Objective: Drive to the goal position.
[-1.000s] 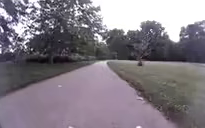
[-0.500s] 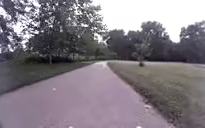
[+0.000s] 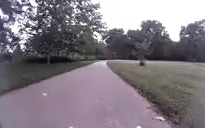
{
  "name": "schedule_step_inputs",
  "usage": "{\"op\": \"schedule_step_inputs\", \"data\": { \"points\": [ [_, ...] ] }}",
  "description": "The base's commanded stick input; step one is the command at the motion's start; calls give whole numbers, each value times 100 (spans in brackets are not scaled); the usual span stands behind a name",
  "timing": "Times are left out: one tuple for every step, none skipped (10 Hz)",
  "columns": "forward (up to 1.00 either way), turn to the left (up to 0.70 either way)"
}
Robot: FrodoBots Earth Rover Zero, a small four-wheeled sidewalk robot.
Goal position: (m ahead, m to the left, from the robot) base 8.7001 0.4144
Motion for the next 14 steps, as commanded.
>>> {"op": "schedule_step_inputs", "data": {
  "points": [
    [70, 1],
    [70, 1],
    [70, 1],
    [70, 1],
    [70, 0],
    [70, 1],
    [70, 0],
    [70, 1],
    [70, 0],
    [70, 0],
    [70, 0],
    [70, 0],
    [70, 0],
    [70, 0]
  ]
}}
